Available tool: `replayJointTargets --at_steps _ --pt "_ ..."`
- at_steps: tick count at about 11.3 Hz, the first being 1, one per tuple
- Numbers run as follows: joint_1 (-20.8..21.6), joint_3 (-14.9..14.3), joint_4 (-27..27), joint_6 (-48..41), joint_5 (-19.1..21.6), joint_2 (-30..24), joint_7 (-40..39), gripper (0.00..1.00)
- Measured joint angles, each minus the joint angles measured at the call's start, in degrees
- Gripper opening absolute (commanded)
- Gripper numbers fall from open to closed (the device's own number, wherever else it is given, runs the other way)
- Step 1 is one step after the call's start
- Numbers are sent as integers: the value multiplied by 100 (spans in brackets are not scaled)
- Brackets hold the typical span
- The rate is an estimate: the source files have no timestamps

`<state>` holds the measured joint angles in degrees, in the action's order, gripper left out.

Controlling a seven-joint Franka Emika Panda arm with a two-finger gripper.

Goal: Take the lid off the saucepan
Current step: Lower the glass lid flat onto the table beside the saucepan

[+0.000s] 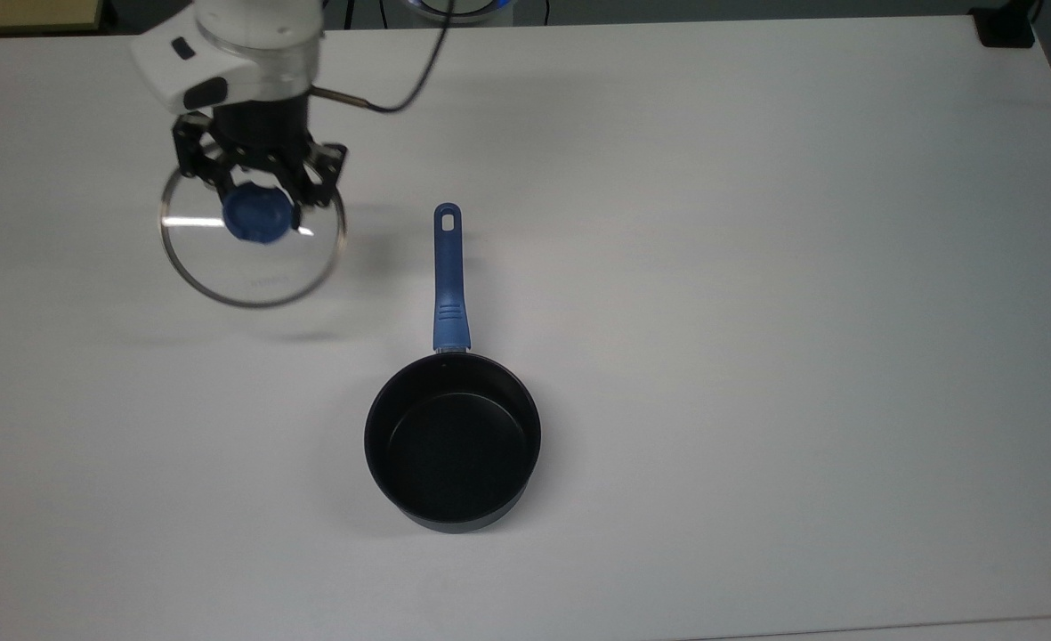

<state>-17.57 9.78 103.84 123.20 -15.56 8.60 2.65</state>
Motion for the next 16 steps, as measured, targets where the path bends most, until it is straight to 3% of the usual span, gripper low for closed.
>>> replayJointTargets --at_steps 4,9,12,13,14,15,16 --pt "-667 8 1310 -85 60 -646 -1734 43" --pt "-567 149 2436 300 62 -769 -1942 43" --pt "-377 200 2814 417 64 -786 -1937 43" --pt "-302 215 2880 419 65 -784 -1924 49" --pt "-243 220 2928 420 66 -777 -1916 79" --pt "-233 221 2932 420 66 -776 -1916 100" --pt "-235 221 2932 420 66 -776 -1883 100"
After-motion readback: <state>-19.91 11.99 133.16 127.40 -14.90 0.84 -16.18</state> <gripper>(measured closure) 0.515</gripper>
